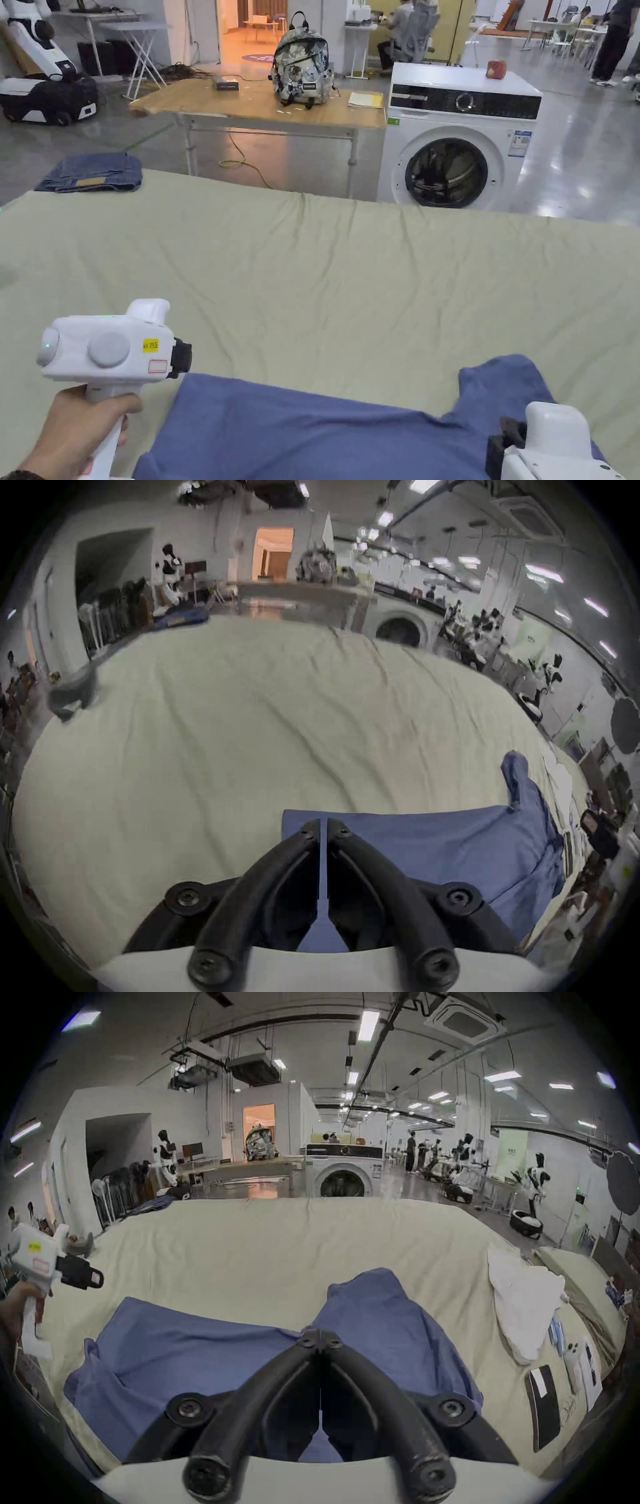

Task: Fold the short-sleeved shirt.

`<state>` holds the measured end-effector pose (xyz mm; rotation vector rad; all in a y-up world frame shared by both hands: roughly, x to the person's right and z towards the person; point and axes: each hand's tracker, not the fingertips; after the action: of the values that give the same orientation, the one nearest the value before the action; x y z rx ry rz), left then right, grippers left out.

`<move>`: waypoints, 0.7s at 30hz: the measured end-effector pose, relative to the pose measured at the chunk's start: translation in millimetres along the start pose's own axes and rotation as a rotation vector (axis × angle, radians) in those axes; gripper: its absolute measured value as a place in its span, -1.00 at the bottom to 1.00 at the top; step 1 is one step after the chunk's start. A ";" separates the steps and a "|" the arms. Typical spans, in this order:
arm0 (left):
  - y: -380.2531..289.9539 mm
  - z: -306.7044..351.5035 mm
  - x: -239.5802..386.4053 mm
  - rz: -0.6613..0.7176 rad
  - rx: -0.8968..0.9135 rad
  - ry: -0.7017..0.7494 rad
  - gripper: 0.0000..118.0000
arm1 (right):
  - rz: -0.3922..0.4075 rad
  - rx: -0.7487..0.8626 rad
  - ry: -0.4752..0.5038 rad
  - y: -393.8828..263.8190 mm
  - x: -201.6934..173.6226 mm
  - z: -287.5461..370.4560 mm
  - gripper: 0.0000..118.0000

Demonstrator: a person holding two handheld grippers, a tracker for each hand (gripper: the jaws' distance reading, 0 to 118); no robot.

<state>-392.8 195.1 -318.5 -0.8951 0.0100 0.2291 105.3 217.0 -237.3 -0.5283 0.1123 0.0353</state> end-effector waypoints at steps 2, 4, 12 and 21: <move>12.8 -25.2 -6.8 -0.004 -0.120 -0.014 -0.92 | -0.001 -0.025 -0.012 -2.8 7.4 -4.5 -1.00; 19.4 -42.5 -10.3 -0.010 -0.187 0.028 -0.19 | 0.005 -0.044 -0.031 -7.7 12.3 -7.1 -1.00; 23.0 -85.4 -17.6 0.064 -0.260 0.023 -0.04 | 0.036 -0.131 -0.080 -28.5 26.2 -16.9 -1.00; 9.1 -91.4 21.2 -0.126 -0.235 0.106 -1.00 | 0.024 -0.174 -0.104 -42.1 27.9 -23.2 -1.00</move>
<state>-366.0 133.9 -385.1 -1.1374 0.0250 0.0654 133.3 169.1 -239.3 -0.6977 0.0144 0.0969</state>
